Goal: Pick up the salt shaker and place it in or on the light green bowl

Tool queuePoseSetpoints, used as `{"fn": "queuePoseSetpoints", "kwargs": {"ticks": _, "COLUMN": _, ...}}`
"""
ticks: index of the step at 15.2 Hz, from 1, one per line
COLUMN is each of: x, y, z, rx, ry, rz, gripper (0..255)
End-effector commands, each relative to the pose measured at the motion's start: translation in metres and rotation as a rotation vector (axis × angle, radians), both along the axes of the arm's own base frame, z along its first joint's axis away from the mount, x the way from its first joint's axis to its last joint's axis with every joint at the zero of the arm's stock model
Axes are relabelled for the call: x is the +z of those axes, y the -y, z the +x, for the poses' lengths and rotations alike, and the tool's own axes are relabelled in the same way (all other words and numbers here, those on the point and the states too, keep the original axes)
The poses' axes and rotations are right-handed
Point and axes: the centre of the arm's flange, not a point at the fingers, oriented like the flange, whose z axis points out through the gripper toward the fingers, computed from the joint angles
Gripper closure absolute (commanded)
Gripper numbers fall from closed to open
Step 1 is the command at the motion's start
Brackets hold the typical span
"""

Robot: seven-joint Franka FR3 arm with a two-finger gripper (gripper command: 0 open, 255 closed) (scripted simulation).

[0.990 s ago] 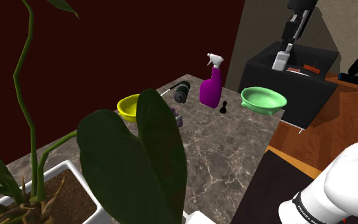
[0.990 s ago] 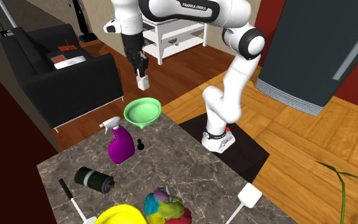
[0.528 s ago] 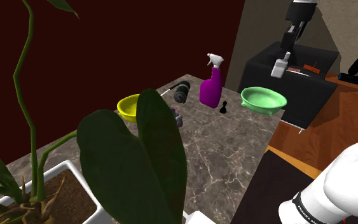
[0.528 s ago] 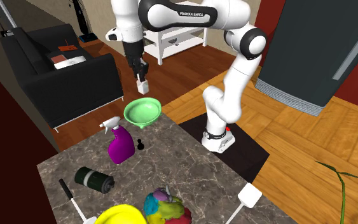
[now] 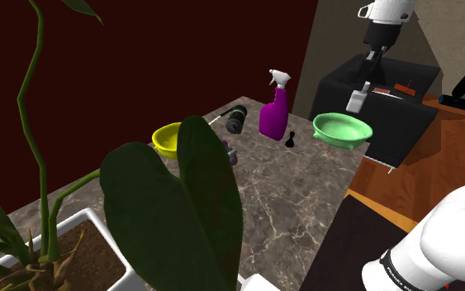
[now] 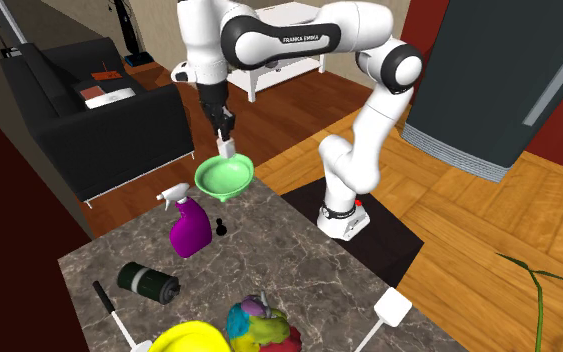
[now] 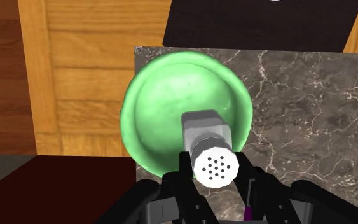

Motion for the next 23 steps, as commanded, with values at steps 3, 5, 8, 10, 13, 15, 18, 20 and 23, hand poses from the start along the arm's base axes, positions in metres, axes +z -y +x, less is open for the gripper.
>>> {"fn": "queuePoseSetpoints", "kwargs": {"ticks": 3, "x": -0.021, "y": 0.0, "z": -0.001, "rx": 0.0, "ry": 0.0, "rz": 0.0, "gripper": 255}}
{"fn": "queuePoseSetpoints", "kwargs": {"ticks": 5, "x": -0.032, "y": 0.0, "z": -0.001, "rx": 0.0, "ry": 0.0, "rz": 0.0, "gripper": 255}}
{"fn": "queuePoseSetpoints", "kwargs": {"ticks": 8, "x": -0.039, "y": 0.0, "z": -0.001, "rx": 0.0, "ry": 0.0, "rz": 0.0, "gripper": 255}}
{"fn": "queuePoseSetpoints", "kwargs": {"ticks": 10, "x": -0.039, "y": 0.0, "z": -0.001, "rx": 0.0, "ry": 0.0, "rz": 0.0, "gripper": 255}}
{"fn": "queuePoseSetpoints", "kwargs": {"ticks": 13, "x": -0.039, "y": 0.0, "z": -0.001, "rx": 0.0, "ry": 0.0, "rz": 0.0, "gripper": 255}}
{"fn": "queuePoseSetpoints", "kwargs": {"ticks": 15, "x": -0.039, "y": 0.0, "z": -0.001, "rx": 0.0, "ry": 0.0, "rz": 0.0, "gripper": 0}}
{"fn": "queuePoseSetpoints", "kwargs": {"ticks": 18, "x": -0.039, "y": 0.0, "z": -0.001, "rx": 0.0, "ry": 0.0, "rz": 0.0, "gripper": 0}}
{"fn": "queuePoseSetpoints", "kwargs": {"ticks": 20, "x": -0.039, "y": 0.0, "z": -0.001, "rx": 0.0, "ry": 0.0, "rz": 0.0, "gripper": 0}}
{"fn": "queuePoseSetpoints", "kwargs": {"ticks": 23, "x": 0.0, "y": 0.0, "z": 0.0, "rx": 0.0, "ry": 0.0, "rz": 0.0, "gripper": 0}}
